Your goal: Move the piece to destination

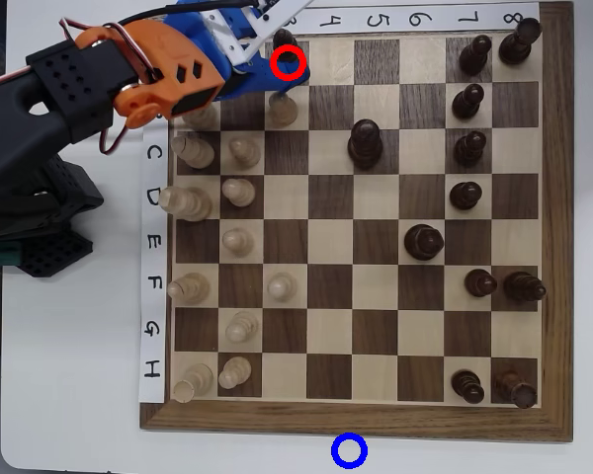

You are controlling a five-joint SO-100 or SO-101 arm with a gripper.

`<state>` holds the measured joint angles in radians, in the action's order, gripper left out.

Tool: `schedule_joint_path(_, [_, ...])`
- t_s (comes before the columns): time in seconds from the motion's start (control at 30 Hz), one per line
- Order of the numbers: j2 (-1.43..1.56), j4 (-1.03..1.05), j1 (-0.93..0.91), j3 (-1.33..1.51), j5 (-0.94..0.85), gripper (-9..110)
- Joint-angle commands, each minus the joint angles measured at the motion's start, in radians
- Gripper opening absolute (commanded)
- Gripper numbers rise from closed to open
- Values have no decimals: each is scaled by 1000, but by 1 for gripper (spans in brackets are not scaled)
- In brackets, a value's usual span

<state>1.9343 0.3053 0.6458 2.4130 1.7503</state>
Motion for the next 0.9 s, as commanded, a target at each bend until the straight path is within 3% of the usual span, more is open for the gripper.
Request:
schedule_joint_path(0.0, [8, -61, 46, -6, 230, 24])
schedule_joint_path(0.67, [-12, -77, 49, -8, 213, 25])
schedule_joint_path(0.87, [-8, -78, 32, -5, 219, 20])
